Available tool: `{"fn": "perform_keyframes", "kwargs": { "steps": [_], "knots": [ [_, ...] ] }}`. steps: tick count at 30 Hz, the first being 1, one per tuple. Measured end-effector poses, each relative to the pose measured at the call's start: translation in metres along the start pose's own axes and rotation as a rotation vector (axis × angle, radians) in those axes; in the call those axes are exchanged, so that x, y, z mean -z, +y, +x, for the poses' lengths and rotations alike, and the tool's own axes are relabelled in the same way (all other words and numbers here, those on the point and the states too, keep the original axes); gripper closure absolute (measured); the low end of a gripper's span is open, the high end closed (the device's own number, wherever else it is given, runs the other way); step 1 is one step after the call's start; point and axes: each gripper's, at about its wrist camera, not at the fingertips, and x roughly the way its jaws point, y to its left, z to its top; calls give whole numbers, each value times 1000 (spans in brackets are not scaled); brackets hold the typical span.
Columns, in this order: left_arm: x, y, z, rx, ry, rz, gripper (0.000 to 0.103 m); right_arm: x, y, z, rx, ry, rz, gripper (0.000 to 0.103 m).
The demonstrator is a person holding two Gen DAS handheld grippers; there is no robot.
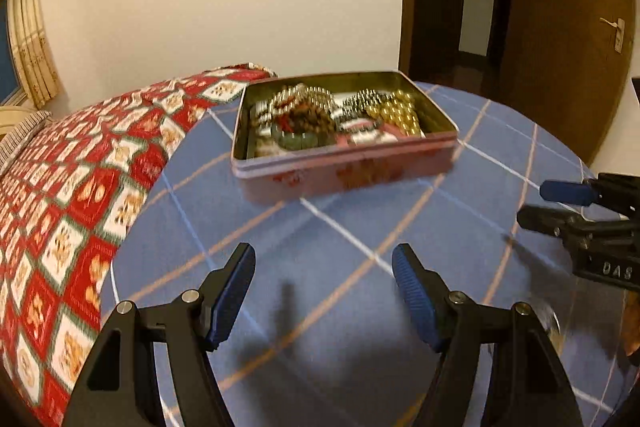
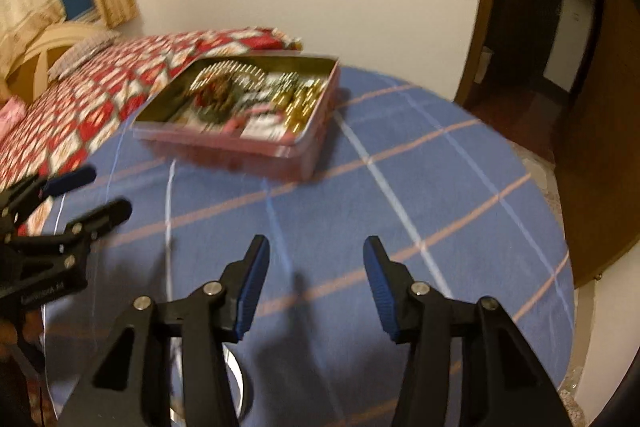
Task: Organize jewelry
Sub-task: 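Move both tools back toward the wristwatch and silver bangle on the cloth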
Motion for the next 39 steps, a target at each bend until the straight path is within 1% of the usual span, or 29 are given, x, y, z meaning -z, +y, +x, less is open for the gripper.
{"fn": "perform_keyframes", "kwargs": {
  "steps": [1,3,7,12,16,19,20,22,23,25,26,28,29,30,31,34,35,37,39],
  "knots": [
    [3,0,-2,4,6,-8,32,8,2,-2,-6,14,-13,52],
    [13,2,-4,12,22,-31,32,20,6,-4,-20,42,-38,59],
    [28,3,-10,18,46,-53,32,38,18,-6,-14,69,-95,64],
    [35,2,-27,11,26,-43,32,50,23,-8,-20,85,-104,73],
    [41,4,-37,6,21,-49,32,51,21,-18,-31,61,-80,73],
    [45,3,-39,4,33,-47,32,53,21,-22,-88,61,-56,73],
    [46,3,-39,-2,36,-44,32,54,24,-20,-92,67,-60,73],
    [48,2,-41,-3,36,-41,32,57,30,-14,-81,81,-88,74],
    [48,2,-42,-1,36,-40,32,56,32,-13,-75,69,-94,74],
    [48,2,-43,5,34,-40,32,53,31,-7,-57,94,-89,75],
    [47,1,-44,9,33,-40,32,51,32,-5,-50,93,-96,75],
    [47,-1,-45,19,33,-35,32,48,40,-1,-23,99,-150,76],
    [47,-2,-45,22,33,-31,32,46,43,0,-20,102,-164,83],
    [47,-4,-46,29,31,-25,32,44,45,1,-31,105,-172,93],
    [47,-6,-47,39,29,-16,32,44,46,1,-31,108,-180,95],
    [47,-14,-51,96,25,14,32,44,41,0,38,88,-181,97],
    [48,-18,-52,129,23,25,32,44,35,0,31,86,-159,97],
    [47,-25,-54,194,22,43,32,43,19,-3,-22,83,-78,97],
    [48,-39,-55,260,29,84,32,43,6,-8,-18,65,-32,97]
  ]
}}
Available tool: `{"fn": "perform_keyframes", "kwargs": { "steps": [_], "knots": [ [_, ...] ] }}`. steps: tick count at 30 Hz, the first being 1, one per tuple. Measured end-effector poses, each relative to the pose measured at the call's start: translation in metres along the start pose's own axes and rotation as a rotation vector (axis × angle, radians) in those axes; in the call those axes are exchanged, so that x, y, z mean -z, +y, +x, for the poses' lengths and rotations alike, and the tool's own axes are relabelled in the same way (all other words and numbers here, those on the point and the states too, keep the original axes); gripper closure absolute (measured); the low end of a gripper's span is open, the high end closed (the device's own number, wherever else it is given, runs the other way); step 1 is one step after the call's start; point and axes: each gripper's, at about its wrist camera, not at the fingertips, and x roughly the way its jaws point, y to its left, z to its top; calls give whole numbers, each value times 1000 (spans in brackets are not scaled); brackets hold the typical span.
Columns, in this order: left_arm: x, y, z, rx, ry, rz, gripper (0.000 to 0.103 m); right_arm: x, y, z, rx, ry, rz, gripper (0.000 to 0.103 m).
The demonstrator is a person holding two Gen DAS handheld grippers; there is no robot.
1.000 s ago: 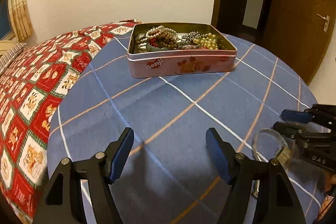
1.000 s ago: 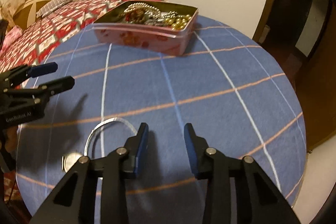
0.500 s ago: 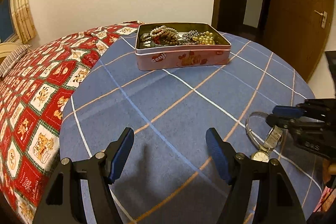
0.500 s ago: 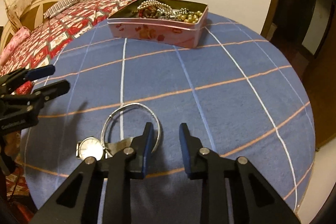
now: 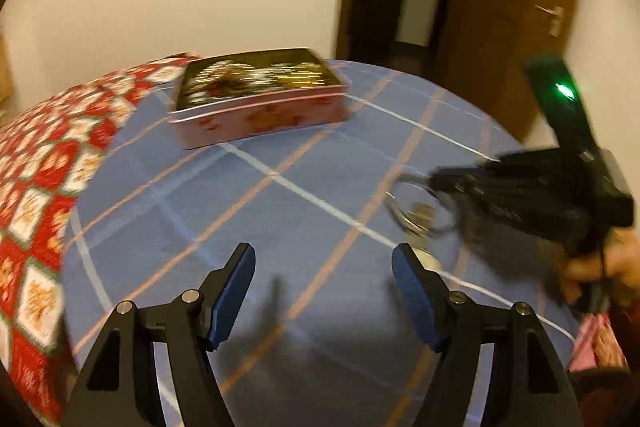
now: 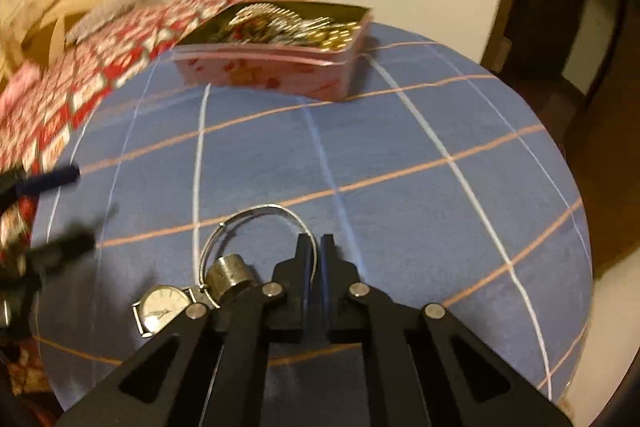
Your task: Organize jewelry
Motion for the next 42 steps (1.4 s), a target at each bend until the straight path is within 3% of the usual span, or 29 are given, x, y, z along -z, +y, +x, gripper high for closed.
{"fn": "perform_keyframes", "kwargs": {
  "steps": [4,7,13,15,17,30,33,37,42],
  "knots": [
    [-1,-25,11,73,33,66,32,1,-13,-4,63,-7,28,97],
    [-5,-38,24,117,57,87,32,2,-20,-3,30,1,64,97],
    [-13,-60,49,106,92,195,34,3,-16,-3,34,-8,48,97],
    [-17,-60,55,120,103,194,67,3,-20,-2,32,-6,55,97],
    [-18,-57,63,109,131,181,68,4,-22,-2,24,-5,65,97],
    [-17,-60,63,64,127,203,69,6,-21,-1,57,-14,53,97],
    [-17,-51,64,48,129,171,69,7,-25,-1,190,-14,26,97],
    [-18,-39,64,-3,125,129,69,10,-53,-1,175,1,110,97],
    [-18,-26,63,-70,119,66,69,10,-55,-2,185,-3,108,97]
  ]
}}
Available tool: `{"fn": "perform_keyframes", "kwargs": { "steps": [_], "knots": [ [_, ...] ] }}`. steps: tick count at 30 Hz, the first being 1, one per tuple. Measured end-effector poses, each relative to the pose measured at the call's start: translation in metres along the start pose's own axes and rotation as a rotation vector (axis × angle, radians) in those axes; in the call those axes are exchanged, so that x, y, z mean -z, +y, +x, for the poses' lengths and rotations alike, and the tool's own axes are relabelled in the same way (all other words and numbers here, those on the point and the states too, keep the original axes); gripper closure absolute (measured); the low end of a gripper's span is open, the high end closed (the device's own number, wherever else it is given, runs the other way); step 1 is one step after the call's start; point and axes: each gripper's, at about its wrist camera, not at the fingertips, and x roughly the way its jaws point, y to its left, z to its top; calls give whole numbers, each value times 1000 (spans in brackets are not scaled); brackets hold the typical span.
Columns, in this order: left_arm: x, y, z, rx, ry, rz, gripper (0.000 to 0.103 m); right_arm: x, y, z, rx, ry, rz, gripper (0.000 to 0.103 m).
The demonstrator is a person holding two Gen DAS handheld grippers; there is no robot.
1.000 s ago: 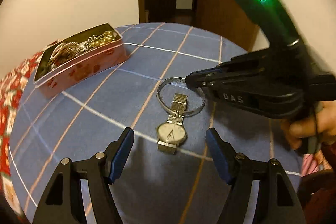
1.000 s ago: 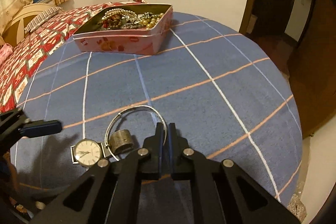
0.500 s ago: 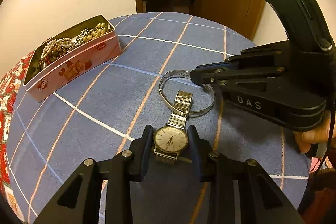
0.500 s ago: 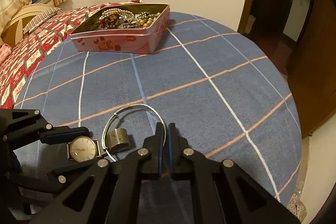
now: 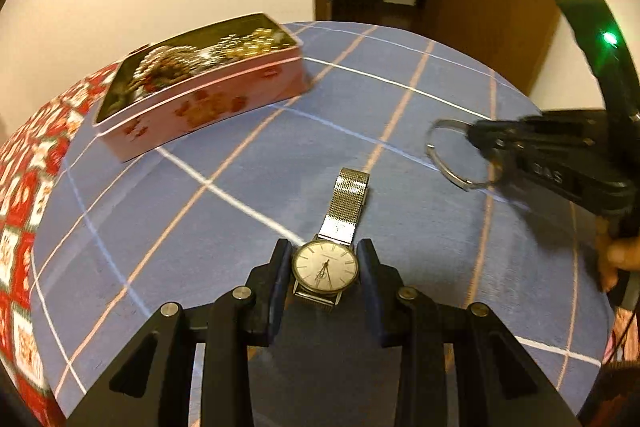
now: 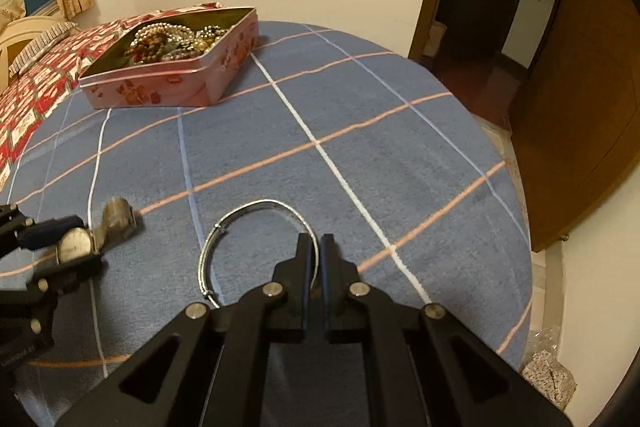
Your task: Organize jewelry
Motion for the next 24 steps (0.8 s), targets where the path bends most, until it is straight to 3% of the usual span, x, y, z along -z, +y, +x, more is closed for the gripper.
{"fn": "perform_keyframes", "kwargs": {
  "steps": [9,17,24],
  "knots": [
    [1,38,1,-91,-1,-181,69,0,11,-3,-43,2,0,97],
    [-1,44,-10,-158,-56,-199,69,-4,31,-4,-100,-7,-3,97],
    [-5,58,-22,-125,-100,-256,69,-14,45,-19,-135,-60,-20,97]
  ]
}}
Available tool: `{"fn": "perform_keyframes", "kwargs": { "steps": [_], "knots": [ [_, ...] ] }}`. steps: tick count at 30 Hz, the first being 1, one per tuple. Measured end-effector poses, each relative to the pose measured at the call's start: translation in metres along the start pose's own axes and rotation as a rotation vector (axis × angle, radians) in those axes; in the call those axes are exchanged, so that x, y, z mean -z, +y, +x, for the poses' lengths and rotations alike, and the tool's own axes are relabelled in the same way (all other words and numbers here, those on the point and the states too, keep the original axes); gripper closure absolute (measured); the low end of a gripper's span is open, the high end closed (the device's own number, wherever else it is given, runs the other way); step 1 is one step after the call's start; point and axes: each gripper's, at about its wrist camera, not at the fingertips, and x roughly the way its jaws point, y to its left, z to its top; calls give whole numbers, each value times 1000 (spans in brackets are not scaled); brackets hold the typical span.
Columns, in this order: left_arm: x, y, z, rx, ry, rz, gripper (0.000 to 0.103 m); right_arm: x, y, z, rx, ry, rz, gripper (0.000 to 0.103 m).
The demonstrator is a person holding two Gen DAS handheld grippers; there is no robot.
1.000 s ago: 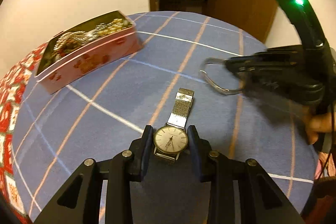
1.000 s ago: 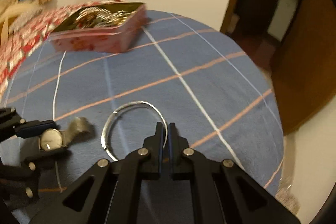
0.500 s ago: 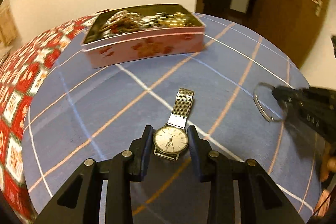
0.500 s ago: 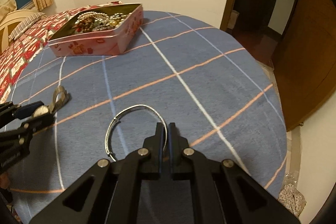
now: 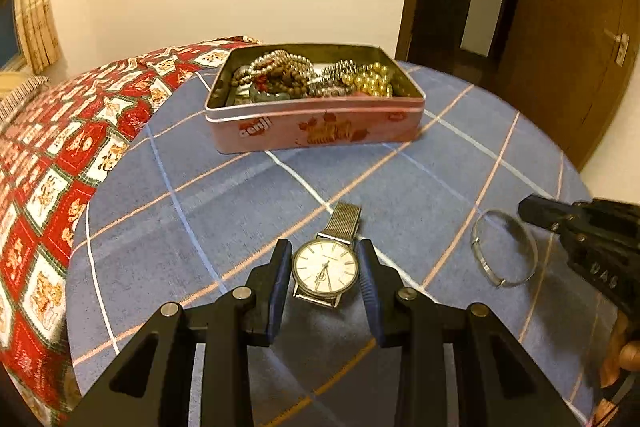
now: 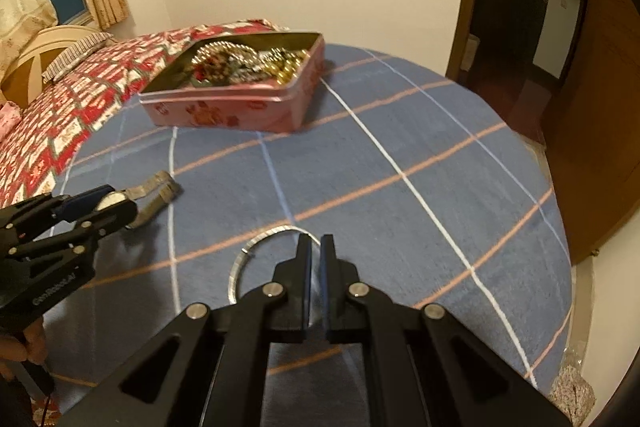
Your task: Organize jewelry
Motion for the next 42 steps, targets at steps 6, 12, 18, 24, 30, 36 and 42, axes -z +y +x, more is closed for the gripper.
{"fn": "perform_keyframes", "kwargs": {
  "steps": [6,12,18,24,30,36,42],
  "knots": [
    [-7,22,-14,70,-35,-80,69,-6,2,2,-14,-5,-5,96],
    [-7,40,-22,92,-69,-130,69,1,-14,6,-104,54,78,12],
    [-6,44,-18,91,-63,-140,69,8,12,19,-74,107,-37,11],
    [-6,43,-19,81,-68,-137,69,8,30,25,-24,116,-124,35],
    [-6,40,-21,68,-79,-119,69,8,26,21,-25,95,-112,36],
    [-10,38,-25,66,-90,-116,69,-8,24,-4,-46,-23,-65,36],
    [-18,35,-23,64,-98,-106,69,-21,36,-10,-19,-89,-90,36]
  ]
}}
